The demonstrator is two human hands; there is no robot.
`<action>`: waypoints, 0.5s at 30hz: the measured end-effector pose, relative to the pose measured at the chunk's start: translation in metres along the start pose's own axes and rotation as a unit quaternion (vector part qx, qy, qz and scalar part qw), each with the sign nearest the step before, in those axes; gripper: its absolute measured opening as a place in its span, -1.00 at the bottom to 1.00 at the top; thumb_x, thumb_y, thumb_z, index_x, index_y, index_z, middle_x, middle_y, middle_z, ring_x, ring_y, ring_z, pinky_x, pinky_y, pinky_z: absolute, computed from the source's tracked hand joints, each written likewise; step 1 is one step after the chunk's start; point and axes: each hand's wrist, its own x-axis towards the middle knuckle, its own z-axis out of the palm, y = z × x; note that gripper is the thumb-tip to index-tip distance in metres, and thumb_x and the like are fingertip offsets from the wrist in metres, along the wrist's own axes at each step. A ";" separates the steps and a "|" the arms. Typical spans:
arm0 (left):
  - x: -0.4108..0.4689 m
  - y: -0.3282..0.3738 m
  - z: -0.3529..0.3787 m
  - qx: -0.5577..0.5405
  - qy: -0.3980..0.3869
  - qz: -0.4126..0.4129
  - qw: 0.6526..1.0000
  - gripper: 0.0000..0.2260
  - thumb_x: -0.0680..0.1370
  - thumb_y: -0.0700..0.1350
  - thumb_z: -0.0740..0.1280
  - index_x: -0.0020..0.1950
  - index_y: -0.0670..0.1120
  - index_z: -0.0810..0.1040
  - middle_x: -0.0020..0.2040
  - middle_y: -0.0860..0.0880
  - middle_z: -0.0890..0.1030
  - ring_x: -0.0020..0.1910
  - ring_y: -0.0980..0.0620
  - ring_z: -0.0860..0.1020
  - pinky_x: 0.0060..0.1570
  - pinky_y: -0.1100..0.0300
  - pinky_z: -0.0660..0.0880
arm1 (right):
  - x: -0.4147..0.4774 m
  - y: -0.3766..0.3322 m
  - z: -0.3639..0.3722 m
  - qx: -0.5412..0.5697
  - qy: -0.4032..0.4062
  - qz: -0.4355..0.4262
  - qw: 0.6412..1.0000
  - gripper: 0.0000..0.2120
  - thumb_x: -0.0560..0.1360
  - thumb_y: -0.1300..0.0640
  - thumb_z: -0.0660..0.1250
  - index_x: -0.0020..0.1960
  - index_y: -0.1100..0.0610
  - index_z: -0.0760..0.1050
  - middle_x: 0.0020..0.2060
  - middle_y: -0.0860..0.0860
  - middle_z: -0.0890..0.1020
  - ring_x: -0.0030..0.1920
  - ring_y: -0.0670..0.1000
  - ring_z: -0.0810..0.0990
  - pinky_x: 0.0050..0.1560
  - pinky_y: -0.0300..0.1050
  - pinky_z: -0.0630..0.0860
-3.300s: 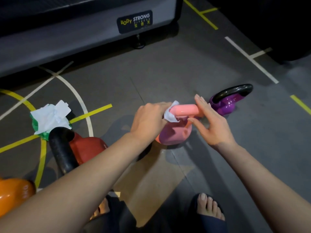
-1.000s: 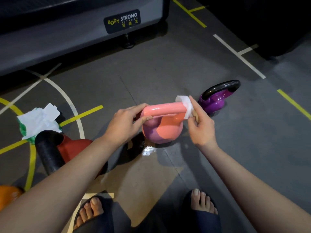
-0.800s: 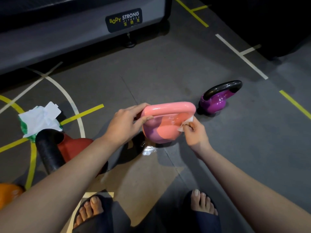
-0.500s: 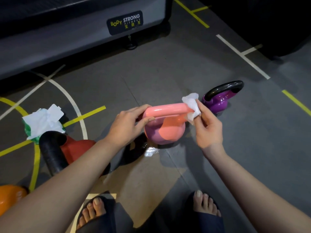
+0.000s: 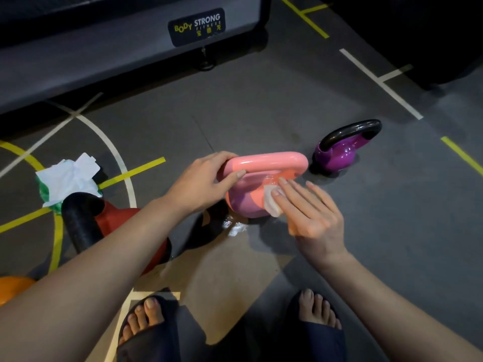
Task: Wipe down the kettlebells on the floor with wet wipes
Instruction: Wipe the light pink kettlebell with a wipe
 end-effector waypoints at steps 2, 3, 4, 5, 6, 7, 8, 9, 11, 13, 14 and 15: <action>0.000 0.000 0.000 0.010 -0.003 -0.003 1.000 -0.71 0.63 0.13 0.33 0.27 0.02 0.56 0.09 0.09 0.63 0.07 0.06 0.58 0.13 0.04 0.51 | 0.014 0.011 0.000 -0.055 0.038 -0.090 0.994 -0.76 0.57 0.34 0.35 0.13 0.15 0.72 0.22 0.03 0.69 0.16 0.12 0.69 0.14 0.06 0.57; 0.001 0.000 0.000 0.015 -0.004 -0.003 1.000 -0.70 0.62 0.15 0.32 0.27 0.03 0.56 0.07 0.09 0.63 0.05 0.05 0.57 0.11 0.06 0.51 | 0.018 0.014 -0.001 -0.070 0.051 -0.108 0.990 -0.76 0.57 0.32 0.36 0.13 0.13 0.72 0.22 -0.01 0.69 0.11 0.14 0.70 0.07 0.03 0.55; 0.001 0.000 0.001 0.018 -0.004 -0.003 1.000 -0.69 0.62 0.17 0.30 0.26 0.03 0.55 0.06 0.11 0.62 0.02 0.05 0.57 0.09 0.06 0.51 | 0.018 0.018 0.001 -0.086 0.049 -0.118 0.988 -0.75 0.56 0.31 0.35 0.14 0.11 0.72 0.24 -0.04 0.68 0.06 0.14 0.68 0.00 0.01 0.52; 0.000 0.000 0.002 0.020 -0.002 -0.002 1.000 -0.69 0.61 0.18 0.29 0.26 0.04 0.55 0.04 0.12 0.60 0.00 0.05 0.56 0.08 0.07 0.51 | 0.015 0.024 0.004 -0.104 0.030 -0.127 0.986 -0.73 0.55 0.31 0.34 0.15 0.10 0.71 0.26 -0.05 0.66 0.01 0.15 0.65 -0.05 0.00 0.48; -0.001 -0.001 0.003 0.021 0.002 -0.003 1.000 -0.70 0.61 0.18 0.29 0.25 0.04 0.54 0.04 0.12 0.60 -0.01 0.05 0.56 0.07 0.06 0.51 | 0.010 0.030 0.009 -0.124 0.000 -0.135 0.983 -0.71 0.55 0.32 0.32 0.17 0.10 0.70 0.28 -0.03 0.65 -0.04 0.15 0.60 -0.09 -0.01 0.44; -0.001 -0.001 0.004 0.023 0.007 -0.005 1.000 -0.71 0.62 0.17 0.30 0.25 0.04 0.54 0.04 0.11 0.60 -0.01 0.04 0.56 0.06 0.05 0.51 | 0.005 0.038 0.016 -0.145 -0.034 -0.139 0.979 -0.69 0.55 0.32 0.28 0.18 0.11 0.68 0.28 0.00 0.65 -0.09 0.15 0.57 -0.13 -0.01 0.40; -0.002 0.000 0.006 0.024 0.012 -0.008 1.000 -0.72 0.63 0.16 0.30 0.25 0.04 0.53 0.05 0.10 0.60 0.00 0.02 0.57 0.07 0.04 0.52 | 0.001 0.046 0.022 -0.162 -0.069 -0.137 0.975 -0.66 0.54 0.34 0.25 0.21 0.13 0.66 0.26 0.03 0.66 -0.13 0.15 0.54 -0.17 0.00 0.35; -0.003 0.000 0.007 0.026 0.016 -0.011 0.999 -0.71 0.63 0.15 0.30 0.26 0.03 0.53 0.07 0.08 0.61 0.02 0.00 0.57 0.08 0.03 0.52 | -0.001 0.053 0.028 -0.175 -0.100 -0.131 0.971 -0.63 0.50 0.35 0.26 0.23 0.16 0.65 0.22 0.05 0.67 -0.17 0.16 0.51 -0.20 0.01 0.30; -0.004 0.001 0.008 0.028 0.019 -0.016 0.999 -0.68 0.63 0.18 0.28 0.27 0.03 0.52 0.09 0.06 0.62 0.05 -0.02 0.58 0.08 0.03 0.52 | -0.002 0.057 0.038 -0.187 -0.138 -0.115 0.966 -0.59 0.42 0.33 0.32 0.26 0.21 0.62 0.13 0.07 0.67 -0.20 0.16 0.48 -0.23 0.01 0.22; -0.004 0.001 0.008 0.029 0.016 -0.016 0.999 -0.65 0.60 0.22 0.24 0.27 0.05 0.51 0.09 0.07 0.62 0.04 -0.02 0.58 0.07 0.03 0.52 | 0.000 0.051 0.044 -0.179 -0.165 -0.098 0.965 -0.59 0.44 0.28 0.25 0.26 0.22 0.62 0.12 0.09 0.68 -0.20 0.17 0.54 -0.25 0.00 0.27; -0.003 0.000 0.007 0.030 0.013 -0.016 0.999 -0.64 0.60 0.23 0.24 0.27 0.05 0.52 0.09 0.07 0.62 0.04 -0.02 0.58 0.07 0.03 0.52 | 0.001 0.048 0.047 -0.174 -0.179 -0.087 0.964 -0.56 0.45 0.25 0.20 0.27 0.23 0.62 0.14 0.11 0.68 -0.18 0.18 0.59 -0.28 -0.03 0.35; -0.003 0.000 0.006 0.032 0.012 -0.015 0.999 -0.65 0.60 0.23 0.24 0.27 0.06 0.52 0.08 0.08 0.62 0.03 -0.02 0.58 0.07 0.03 0.52 | 0.000 0.045 0.050 -0.170 -0.195 -0.074 0.963 -0.53 0.43 0.24 0.16 0.28 0.24 0.61 0.19 0.14 0.67 -0.17 0.18 0.63 -0.31 -0.05 0.42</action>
